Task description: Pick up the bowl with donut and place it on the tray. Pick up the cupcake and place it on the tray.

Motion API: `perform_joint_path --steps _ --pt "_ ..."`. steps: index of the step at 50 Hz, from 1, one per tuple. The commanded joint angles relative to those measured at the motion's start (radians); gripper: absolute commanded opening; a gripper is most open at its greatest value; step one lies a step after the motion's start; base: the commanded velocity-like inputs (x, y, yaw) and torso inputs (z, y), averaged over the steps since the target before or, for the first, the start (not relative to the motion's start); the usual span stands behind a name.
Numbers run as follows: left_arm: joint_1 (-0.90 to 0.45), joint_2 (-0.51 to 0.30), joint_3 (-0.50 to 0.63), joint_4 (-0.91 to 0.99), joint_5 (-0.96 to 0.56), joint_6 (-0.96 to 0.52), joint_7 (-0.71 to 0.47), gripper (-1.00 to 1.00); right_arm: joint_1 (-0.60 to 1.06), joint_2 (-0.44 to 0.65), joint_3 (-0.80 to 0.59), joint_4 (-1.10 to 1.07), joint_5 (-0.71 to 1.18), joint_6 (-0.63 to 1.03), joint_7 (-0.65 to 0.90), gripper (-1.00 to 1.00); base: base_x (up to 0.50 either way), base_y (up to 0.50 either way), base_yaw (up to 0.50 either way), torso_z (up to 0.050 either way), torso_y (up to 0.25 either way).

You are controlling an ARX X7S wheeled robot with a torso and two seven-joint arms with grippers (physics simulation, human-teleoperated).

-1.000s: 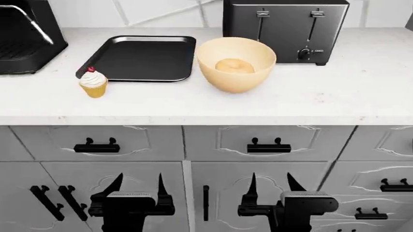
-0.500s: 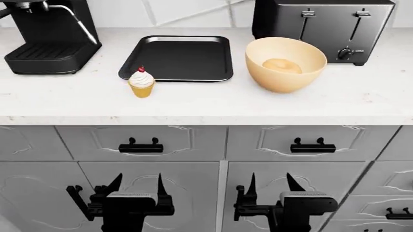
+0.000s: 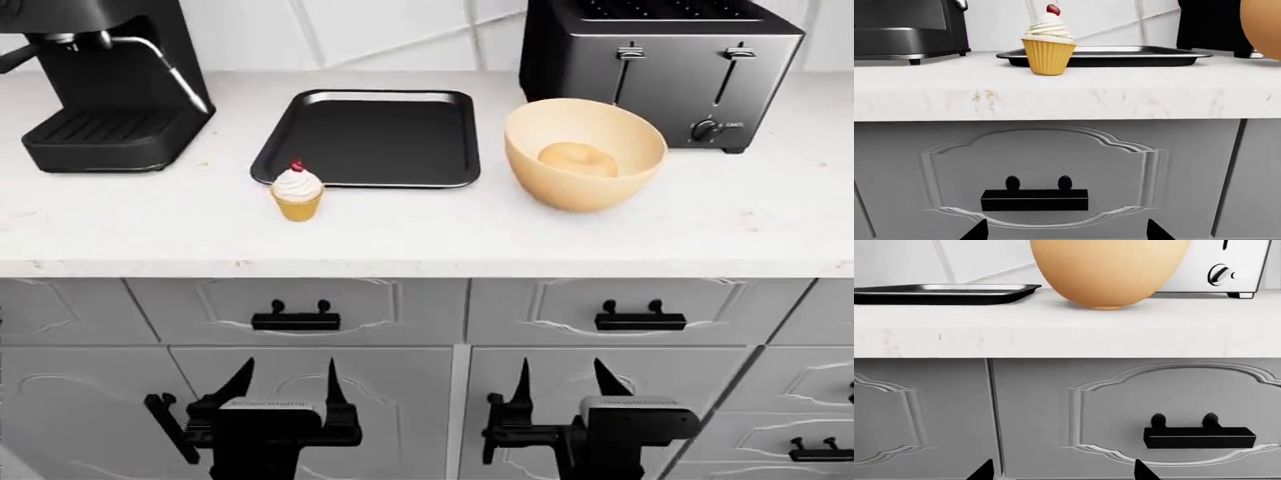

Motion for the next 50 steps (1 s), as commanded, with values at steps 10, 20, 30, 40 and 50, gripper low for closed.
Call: perform_joint_path --steps 10,20,30,40,50 --pt "0.0 -0.014 0.015 0.004 -0.011 0.006 -0.024 1.0 0.004 0.014 -0.021 0.001 0.012 0.012 0.019 1.0 0.0 0.0 0.0 0.05 0.0" --pt "0.011 -0.03 -0.031 0.186 -0.151 -0.142 -0.026 1.0 -0.018 0.026 -0.01 -0.173 0.068 0.125 0.042 1.0 0.0 0.0 0.0 0.035 0.0" --pt "-0.277 -0.268 -0.284 1.041 -0.823 -0.821 -0.32 1.0 0.421 0.469 0.022 -1.048 0.736 0.964 0.567 1.0 0.0 0.0 0.0 0.0 0.0" --pt "-0.568 -0.54 -0.306 1.042 -1.25 -0.812 -0.642 1.0 1.031 0.711 -0.118 -1.014 1.789 0.93 1.39 1.0 0.0 0.0 0.0 0.0 0.0" --pt "-0.449 -0.784 -0.216 1.046 -1.204 -0.491 -0.702 1.0 1.007 0.81 -0.077 -1.048 1.828 0.87 1.412 1.0 0.0 0.0 0.0 0.0 0.0"
